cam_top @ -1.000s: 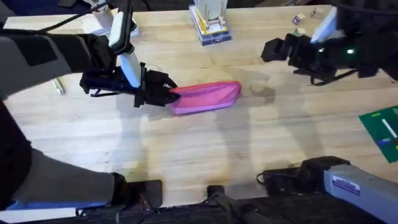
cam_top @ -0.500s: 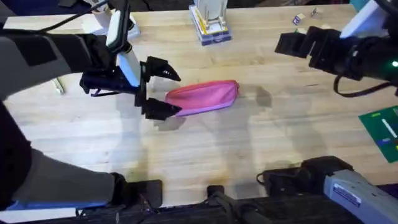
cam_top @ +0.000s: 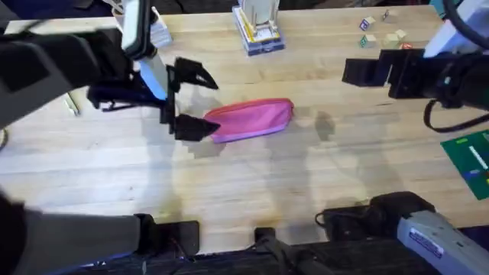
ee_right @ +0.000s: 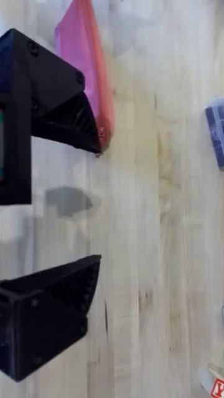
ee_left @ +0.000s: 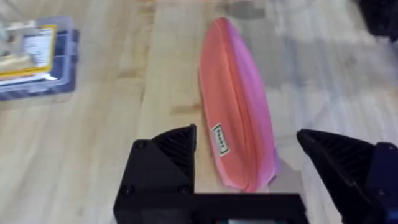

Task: Unzip the bag, pick up the pens from the table one at a time and place them inside, then zip the bag closed.

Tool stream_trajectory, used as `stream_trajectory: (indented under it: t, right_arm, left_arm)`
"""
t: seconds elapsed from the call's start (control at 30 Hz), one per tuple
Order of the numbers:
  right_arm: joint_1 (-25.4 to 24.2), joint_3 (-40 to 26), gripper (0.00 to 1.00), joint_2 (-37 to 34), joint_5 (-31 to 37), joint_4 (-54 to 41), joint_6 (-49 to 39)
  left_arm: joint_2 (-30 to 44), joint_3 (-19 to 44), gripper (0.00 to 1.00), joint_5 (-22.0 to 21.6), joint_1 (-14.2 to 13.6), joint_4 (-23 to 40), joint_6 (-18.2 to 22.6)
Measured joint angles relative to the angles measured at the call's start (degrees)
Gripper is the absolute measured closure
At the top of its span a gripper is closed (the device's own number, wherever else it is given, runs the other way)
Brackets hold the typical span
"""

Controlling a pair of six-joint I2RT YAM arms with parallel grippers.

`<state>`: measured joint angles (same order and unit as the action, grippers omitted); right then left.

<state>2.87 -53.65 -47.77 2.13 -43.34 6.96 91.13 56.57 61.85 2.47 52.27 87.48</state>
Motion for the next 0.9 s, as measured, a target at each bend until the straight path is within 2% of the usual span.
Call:
stream_trajectory:
  t: [0.07,0.27,0.3,0.5,0.67,0.7,0.8,0.9]
  right_arm:
    - [0.0,0.0,0.004,0.8,0.0,-1.1,-1.2]
    - [0.0,0.0,0.004,4.7,0.0,-4.0,-6.5]
    - [0.0,0.0,0.004,6.9,0.0,-5.2,-9.2]
    - [0.0,0.0,0.004,11.5,-0.4,-7.2,-11.6]
    - [0.0,0.0,0.004,14.8,-1.4,-8.7,-12.2]
    - [0.0,0.0,0.004,16.8,-1.7,-10.1,-12.4]
    - [0.0,0.0,0.004,17.7,-1.8,-11.3,-12.6]
    - [0.0,0.0,0.004,18.1,-1.8,-11.7,-12.6]
  left_arm:
    - [-2.8,1.2,0.006,-2.3,0.1,0.0,-2.7]
    - [-12.6,5.1,0.006,-9.9,0.3,0.0,-14.0]
    - [-17.1,6.4,0.006,-14.2,0.3,0.0,-20.9]
    - [-25.5,6.8,0.006,-23.5,0.3,0.4,-37.9]
    - [-32.3,6.8,0.006,-29.4,0.3,0.5,-51.0]
    - [-37.5,6.8,0.004,-33.1,0.3,1.1,-61.0]
    - [-40.3,6.8,0.005,-34.9,0.3,2.0,-66.8]
    - [-42.4,6.8,0.005,-36.0,0.3,4.0,-70.6]
